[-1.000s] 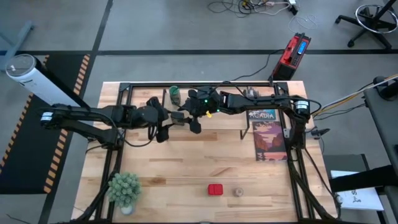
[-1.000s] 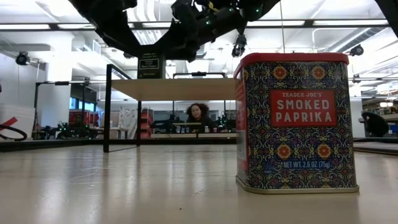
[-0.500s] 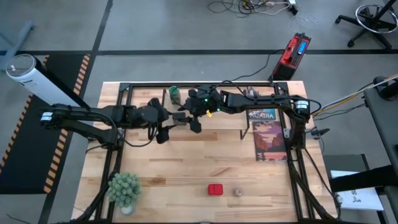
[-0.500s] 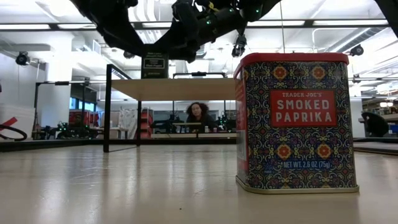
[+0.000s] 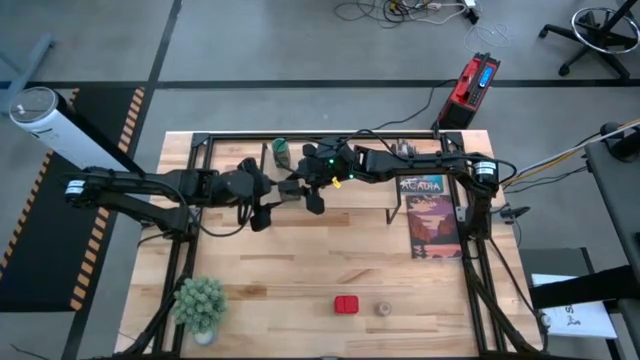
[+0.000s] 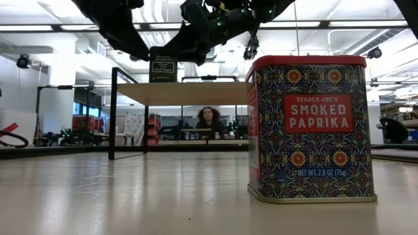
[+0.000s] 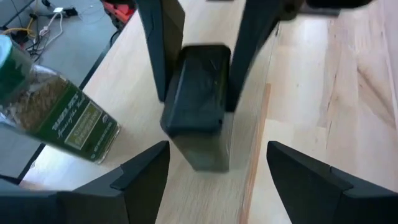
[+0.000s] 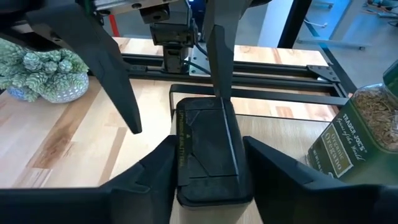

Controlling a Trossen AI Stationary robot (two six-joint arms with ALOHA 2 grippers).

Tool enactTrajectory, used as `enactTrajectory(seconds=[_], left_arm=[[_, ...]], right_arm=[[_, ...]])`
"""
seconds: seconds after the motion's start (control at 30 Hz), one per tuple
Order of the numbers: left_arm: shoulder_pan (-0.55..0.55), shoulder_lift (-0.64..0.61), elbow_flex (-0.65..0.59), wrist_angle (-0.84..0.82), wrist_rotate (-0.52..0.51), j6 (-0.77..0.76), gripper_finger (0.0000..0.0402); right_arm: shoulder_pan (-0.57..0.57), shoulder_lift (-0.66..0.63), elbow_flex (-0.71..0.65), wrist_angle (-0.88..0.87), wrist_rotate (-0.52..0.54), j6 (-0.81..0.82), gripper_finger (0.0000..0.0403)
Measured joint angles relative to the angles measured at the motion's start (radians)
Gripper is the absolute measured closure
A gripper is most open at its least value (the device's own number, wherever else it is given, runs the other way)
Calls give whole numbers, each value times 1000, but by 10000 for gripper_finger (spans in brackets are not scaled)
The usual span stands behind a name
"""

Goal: Shelf spices
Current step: Remove the black seasoning can from the shelf

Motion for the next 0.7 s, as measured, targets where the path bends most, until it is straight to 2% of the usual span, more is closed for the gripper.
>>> enactTrajectory(seconds=[0.17,0.33,0.5,0.7], left_arm=[[0,-12,11,-46,-2,3,150],[0,-18,71,-137,-2,-1,153],[-1,-36,116,-199,0,-20,153],[-20,-104,117,-204,24,-68,154]], right_arm=[[0,0,0,-2,1,-17,288],[0,0,0,-2,2,-18,287],[0,-7,0,-19,2,-17,267],[0,-22,-1,-36,3,-22,288]])
